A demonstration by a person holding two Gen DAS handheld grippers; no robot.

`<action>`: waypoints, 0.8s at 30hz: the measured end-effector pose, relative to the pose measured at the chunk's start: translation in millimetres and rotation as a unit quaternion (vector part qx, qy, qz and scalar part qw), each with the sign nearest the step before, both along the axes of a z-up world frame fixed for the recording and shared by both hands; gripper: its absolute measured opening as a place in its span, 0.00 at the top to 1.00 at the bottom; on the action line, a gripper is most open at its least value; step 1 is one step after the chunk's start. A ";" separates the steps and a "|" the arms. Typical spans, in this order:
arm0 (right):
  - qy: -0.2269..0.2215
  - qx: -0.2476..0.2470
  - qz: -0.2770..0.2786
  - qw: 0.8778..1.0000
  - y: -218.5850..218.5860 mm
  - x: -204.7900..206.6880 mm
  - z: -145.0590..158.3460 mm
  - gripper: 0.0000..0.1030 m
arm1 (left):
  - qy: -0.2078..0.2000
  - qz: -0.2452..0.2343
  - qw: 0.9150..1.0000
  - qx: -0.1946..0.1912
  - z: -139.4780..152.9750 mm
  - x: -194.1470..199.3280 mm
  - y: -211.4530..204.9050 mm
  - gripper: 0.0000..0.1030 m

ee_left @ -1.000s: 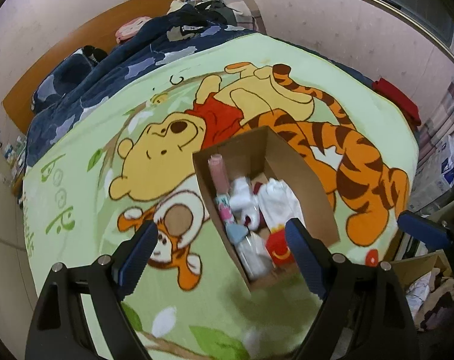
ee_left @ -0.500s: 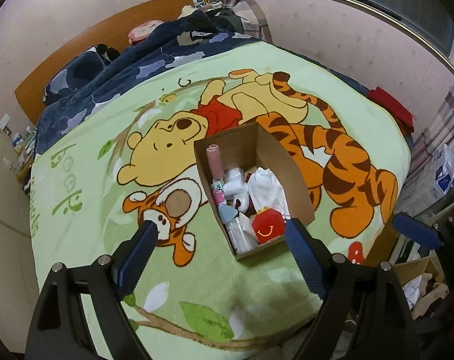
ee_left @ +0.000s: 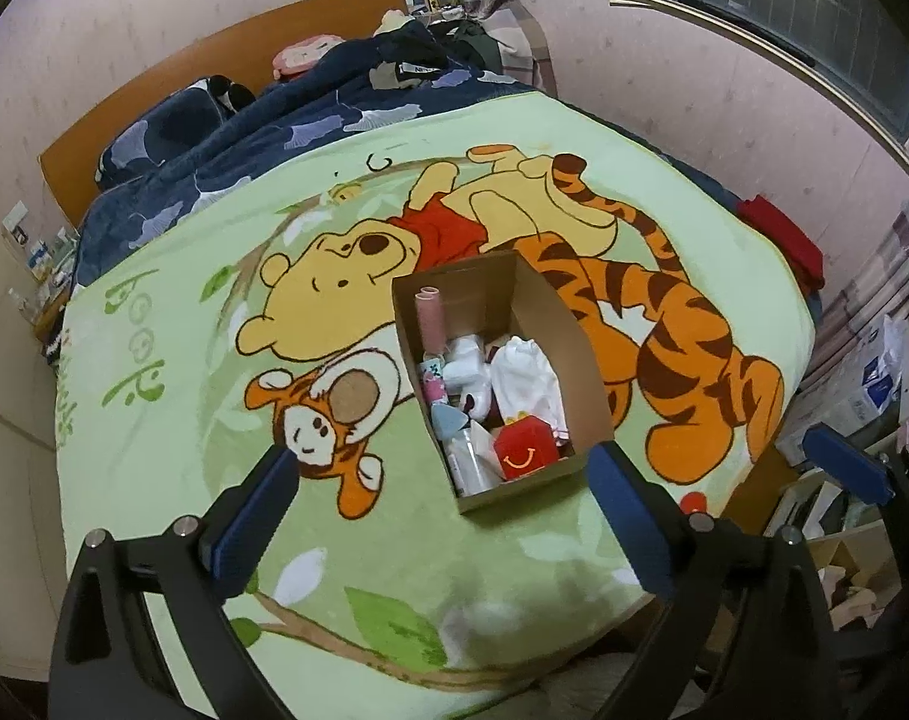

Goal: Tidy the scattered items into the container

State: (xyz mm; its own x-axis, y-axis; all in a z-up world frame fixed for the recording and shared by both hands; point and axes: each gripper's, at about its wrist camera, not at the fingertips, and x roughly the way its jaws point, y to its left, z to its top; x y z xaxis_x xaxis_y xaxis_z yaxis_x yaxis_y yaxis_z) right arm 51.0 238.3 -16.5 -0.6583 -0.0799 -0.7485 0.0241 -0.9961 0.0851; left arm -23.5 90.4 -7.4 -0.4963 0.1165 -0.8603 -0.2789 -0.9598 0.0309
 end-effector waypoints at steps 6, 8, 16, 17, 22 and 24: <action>0.014 0.003 0.000 1.000 1.0 3.4 6.0 0.15 | -0.008 0.012 1.000 0.005 0.4 -1.6 -2.4 0.00; 0.017 0.004 0.001 1.000 0.8 3.8 7.3 0.15 | -0.005 0.018 1.000 0.000 1.2 -1.6 -3.1 0.00; 0.024 0.004 0.006 1.000 -1.3 6.9 10.1 0.15 | -0.011 0.011 0.999 0.029 2.9 -0.9 -4.6 0.00; 0.025 0.005 0.007 1.000 -1.5 7.5 10.4 0.15 | -0.021 0.009 0.999 0.040 0.8 -2.0 -4.8 0.00; 0.028 0.006 0.007 1.000 -1.8 9.6 10.9 0.15 | -0.036 0.005 0.998 0.059 -4.0 -3.9 -4.1 0.00; 0.030 0.007 0.007 0.999 -2.2 10.2 11.8 0.15 | -0.020 0.008 0.999 0.044 -0.4 -2.5 -2.0 0.00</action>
